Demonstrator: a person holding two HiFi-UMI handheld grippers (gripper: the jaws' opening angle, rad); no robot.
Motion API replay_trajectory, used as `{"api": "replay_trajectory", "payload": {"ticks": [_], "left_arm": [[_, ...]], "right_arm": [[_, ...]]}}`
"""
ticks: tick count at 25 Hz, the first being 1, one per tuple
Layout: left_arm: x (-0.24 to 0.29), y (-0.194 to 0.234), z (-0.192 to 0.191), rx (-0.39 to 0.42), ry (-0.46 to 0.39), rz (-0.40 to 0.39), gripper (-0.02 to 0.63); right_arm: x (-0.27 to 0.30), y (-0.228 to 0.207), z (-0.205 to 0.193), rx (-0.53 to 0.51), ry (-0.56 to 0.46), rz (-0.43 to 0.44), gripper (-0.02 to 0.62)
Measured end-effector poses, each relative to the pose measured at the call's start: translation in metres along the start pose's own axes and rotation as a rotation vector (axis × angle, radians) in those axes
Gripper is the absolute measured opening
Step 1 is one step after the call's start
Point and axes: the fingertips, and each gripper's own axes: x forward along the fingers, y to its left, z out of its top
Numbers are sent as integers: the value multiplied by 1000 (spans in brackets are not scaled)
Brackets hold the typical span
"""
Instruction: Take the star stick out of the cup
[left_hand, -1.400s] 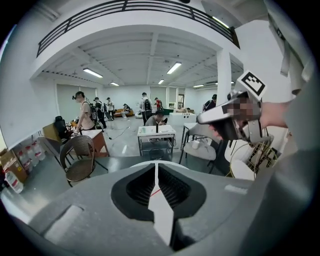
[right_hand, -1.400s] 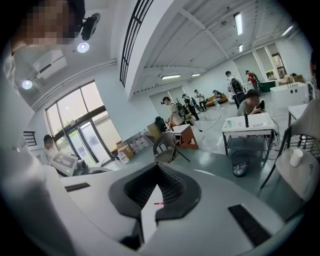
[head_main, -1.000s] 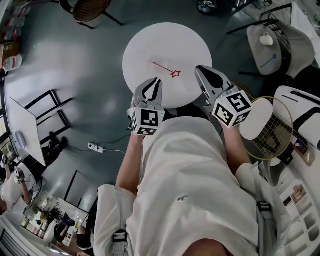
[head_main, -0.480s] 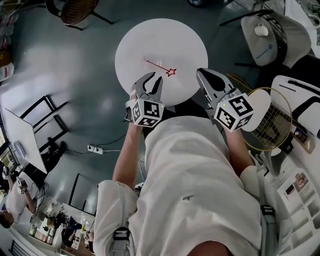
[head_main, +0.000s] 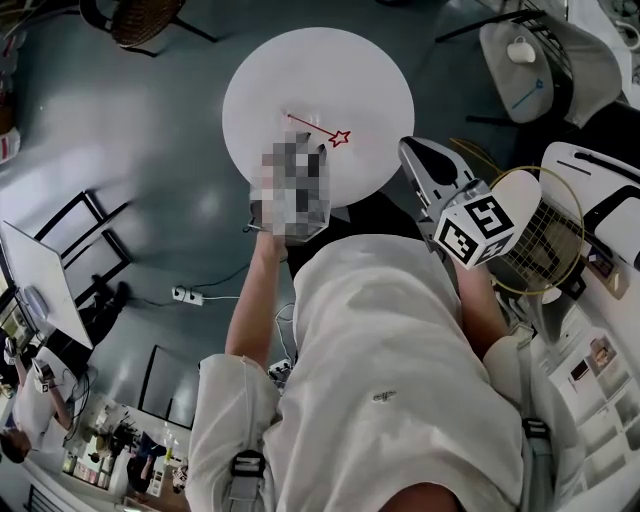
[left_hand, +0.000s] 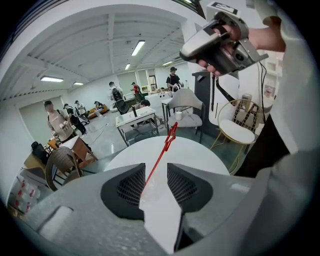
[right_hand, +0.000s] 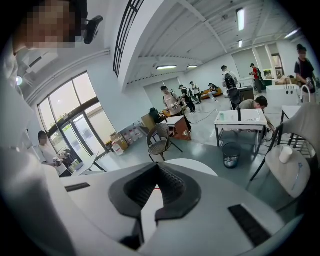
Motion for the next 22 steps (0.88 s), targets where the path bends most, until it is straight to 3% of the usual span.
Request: {"api": "replay_trajectory", "payload": {"ticks": [5, 12, 22], "left_arm": [[7, 2, -3, 5, 14, 17, 127], [17, -5, -4, 76, 44, 12, 127], [26, 0, 1, 78, 58, 29, 126]], "right_arm": [[-5, -1, -6, 0, 10, -13, 8], [-16, -10, -18, 5, 26, -32, 8], [-20, -18, -16, 16, 15, -46, 8]]}}
